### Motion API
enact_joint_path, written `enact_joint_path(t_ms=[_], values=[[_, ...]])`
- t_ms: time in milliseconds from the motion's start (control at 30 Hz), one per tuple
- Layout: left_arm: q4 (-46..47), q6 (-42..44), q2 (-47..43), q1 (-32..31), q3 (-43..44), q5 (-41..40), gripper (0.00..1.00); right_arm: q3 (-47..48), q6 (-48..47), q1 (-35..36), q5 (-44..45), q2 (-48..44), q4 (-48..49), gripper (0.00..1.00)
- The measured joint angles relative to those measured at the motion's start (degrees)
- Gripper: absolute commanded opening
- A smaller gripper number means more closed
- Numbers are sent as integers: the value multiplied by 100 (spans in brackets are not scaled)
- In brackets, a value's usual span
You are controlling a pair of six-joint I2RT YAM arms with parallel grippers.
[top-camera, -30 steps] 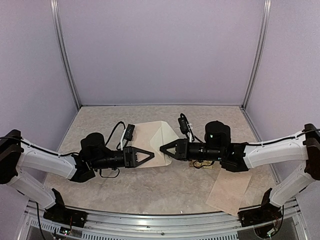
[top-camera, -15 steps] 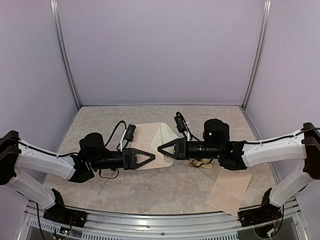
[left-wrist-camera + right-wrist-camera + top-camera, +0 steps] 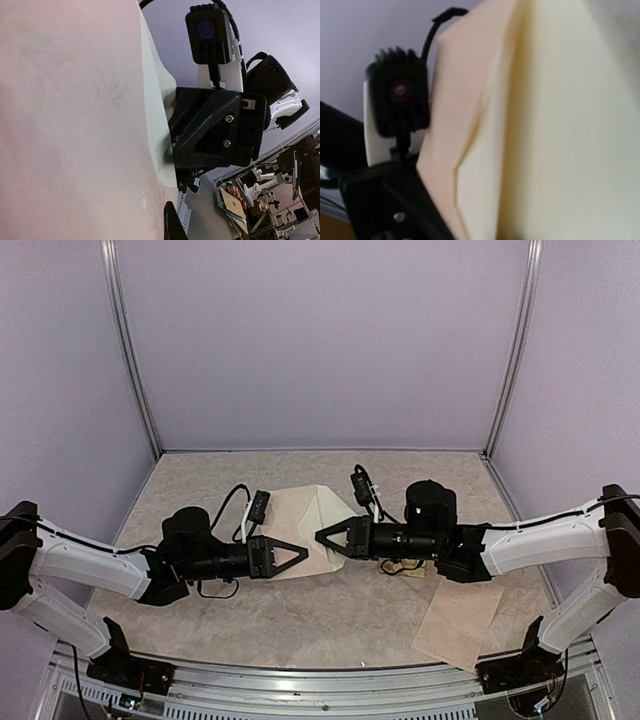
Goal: Place the letter into the envelope and seal it
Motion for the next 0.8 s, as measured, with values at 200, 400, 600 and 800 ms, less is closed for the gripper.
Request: enact_joint_path(t_ms=[200, 400, 600, 800], values=[[-649, -48, 52, 50, -9, -369, 0, 11, -398, -79, 656, -625, -1274, 69], [-1167, -129, 599, 76, 13, -437, 0, 175, -866, -485, 1644, -1401, -3294, 84], [-1318, -155, 1296, 15, 275, -345, 11, 20, -815, -1506, 2455, -2437, -5215, 93], [-1355, -188, 1908, 13, 463, -352, 59, -527, -564, -2767, 2758, -3217, -6756, 99]])
